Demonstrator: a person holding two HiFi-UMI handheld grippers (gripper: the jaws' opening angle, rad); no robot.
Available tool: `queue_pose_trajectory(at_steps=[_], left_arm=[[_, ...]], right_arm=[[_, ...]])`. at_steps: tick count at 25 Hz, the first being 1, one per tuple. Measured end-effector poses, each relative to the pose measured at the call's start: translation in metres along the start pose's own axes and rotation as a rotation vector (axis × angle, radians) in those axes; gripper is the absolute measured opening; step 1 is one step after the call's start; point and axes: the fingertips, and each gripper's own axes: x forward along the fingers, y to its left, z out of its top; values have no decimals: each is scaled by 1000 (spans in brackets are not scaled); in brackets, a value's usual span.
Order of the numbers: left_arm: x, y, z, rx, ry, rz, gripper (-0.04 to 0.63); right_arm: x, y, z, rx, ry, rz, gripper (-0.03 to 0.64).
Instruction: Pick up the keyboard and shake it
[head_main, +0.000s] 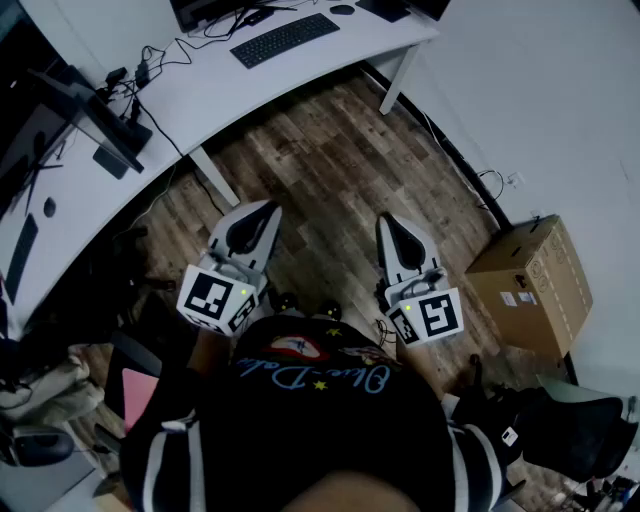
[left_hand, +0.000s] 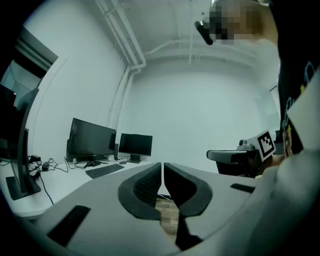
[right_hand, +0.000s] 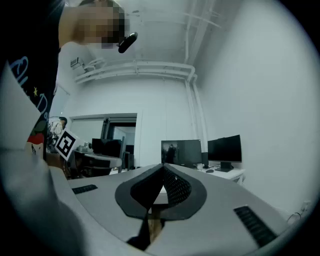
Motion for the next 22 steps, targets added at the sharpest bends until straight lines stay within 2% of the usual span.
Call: queue_pose_trajectory(at_steps=[12, 17, 22], left_arm=[[5, -2, -3, -6, 3, -12, 6], [8, -4, -4, 0, 7, -13, 6], [12, -6, -3, 9, 16, -4, 6]], right_arm=[[2, -4, -1, -7, 4, 3, 0], [-1, -10, 2, 28, -38, -4, 0], [-2, -15, 3, 9, -39, -12, 2]])
